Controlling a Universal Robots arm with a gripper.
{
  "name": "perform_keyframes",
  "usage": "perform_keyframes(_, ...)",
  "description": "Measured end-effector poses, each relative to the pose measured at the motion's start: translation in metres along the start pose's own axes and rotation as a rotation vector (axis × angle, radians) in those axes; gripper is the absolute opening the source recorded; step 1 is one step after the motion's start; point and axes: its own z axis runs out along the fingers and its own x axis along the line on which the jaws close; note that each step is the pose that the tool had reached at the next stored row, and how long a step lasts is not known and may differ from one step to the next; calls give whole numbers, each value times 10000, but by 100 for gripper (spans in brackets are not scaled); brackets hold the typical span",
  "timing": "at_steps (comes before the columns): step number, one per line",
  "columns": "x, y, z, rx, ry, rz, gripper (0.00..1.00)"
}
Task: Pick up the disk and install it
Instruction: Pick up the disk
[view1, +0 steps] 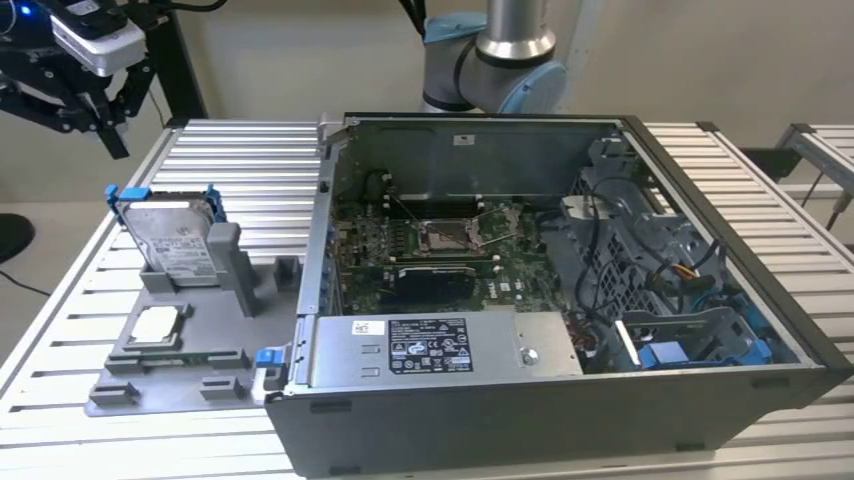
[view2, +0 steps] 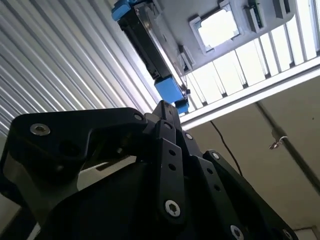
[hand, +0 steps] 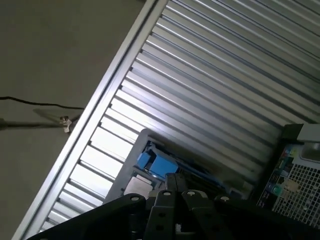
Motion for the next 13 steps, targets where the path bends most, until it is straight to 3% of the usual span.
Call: perform_keyframes(13, 1, 1, 4, -40, 108, -1669, 0)
